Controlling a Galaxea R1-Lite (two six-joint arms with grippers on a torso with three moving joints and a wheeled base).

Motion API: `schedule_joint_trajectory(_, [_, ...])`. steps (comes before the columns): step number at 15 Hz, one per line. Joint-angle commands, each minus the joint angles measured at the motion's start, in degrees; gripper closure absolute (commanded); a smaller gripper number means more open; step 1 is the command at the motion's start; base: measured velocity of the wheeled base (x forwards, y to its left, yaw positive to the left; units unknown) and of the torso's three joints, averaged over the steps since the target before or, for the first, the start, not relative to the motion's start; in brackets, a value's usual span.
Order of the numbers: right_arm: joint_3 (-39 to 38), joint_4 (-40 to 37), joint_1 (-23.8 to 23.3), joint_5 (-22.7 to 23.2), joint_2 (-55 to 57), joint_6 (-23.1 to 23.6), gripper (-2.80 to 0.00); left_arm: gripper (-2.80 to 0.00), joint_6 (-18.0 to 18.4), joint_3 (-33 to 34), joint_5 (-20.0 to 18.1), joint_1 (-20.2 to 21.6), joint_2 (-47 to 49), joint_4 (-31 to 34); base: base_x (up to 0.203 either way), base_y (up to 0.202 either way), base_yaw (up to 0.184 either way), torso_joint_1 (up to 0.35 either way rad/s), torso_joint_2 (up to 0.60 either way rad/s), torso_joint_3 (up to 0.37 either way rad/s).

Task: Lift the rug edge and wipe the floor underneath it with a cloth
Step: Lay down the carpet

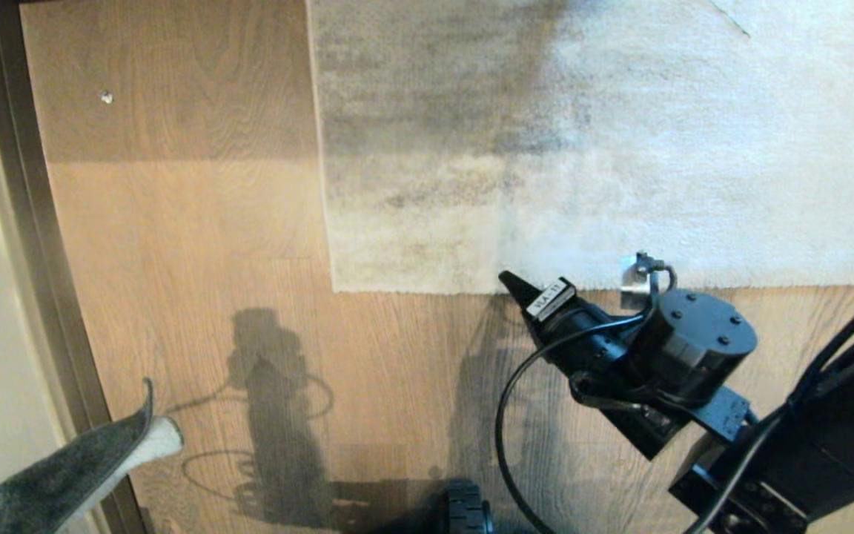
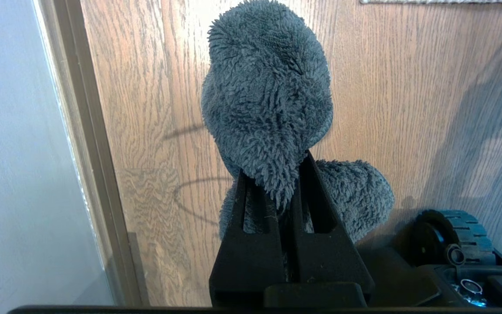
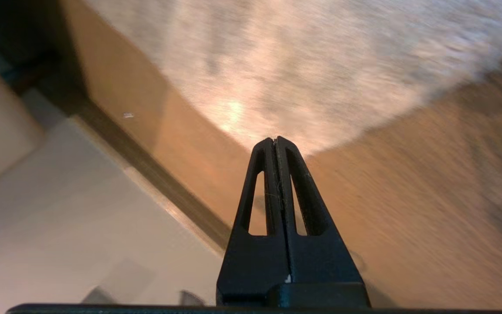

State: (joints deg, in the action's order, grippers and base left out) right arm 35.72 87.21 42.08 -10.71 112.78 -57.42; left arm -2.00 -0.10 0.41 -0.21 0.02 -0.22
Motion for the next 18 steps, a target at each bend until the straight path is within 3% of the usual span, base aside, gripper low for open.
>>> schedule_joint_trajectory(1, [1.04, 2.52, -0.14, -0.72, 3.18, -0.34, 0.00, 0.00, -0.02, 0.01, 0.02, -0.05, -0.02, -0.04, 0.000, 0.000, 0.000, 0.000, 0.00, 0.000])
schedule_joint_trajectory(4, [6.54, 2.52, -0.76, -2.94, 7.21, 0.07, 0.00, 0.00, -0.02, 0.01, 0.02, -0.04, -0.02, -0.04, 0.000, 0.000, 0.000, 0.000, 0.00, 0.000])
schedule_joint_trajectory(7, [10.33, 2.52, -1.14, -3.07, 11.38, 2.22, 0.00, 0.00, -0.02, 0.01, 0.02, -0.05, -0.02, -0.04, 0.000, 0.000, 0.000, 0.000, 0.00, 0.000])
schedule_joint_trajectory(12, [14.76, 2.52, -1.94, -3.02, 17.28, 2.05, 0.00, 0.00, -0.02, 0.01, 0.02, 0.00, -0.02, -0.04, 0.000, 0.000, 0.000, 0.000, 0.00, 0.000])
schedule_joint_trajectory(18, [15.74, 2.52, -4.32, -3.93, 19.41, 1.68, 0.00, 0.00, -0.02, 0.01, 0.02, 0.01, -0.02, -0.04, 0.000, 0.000, 0.000, 0.000, 0.00, 0.000])
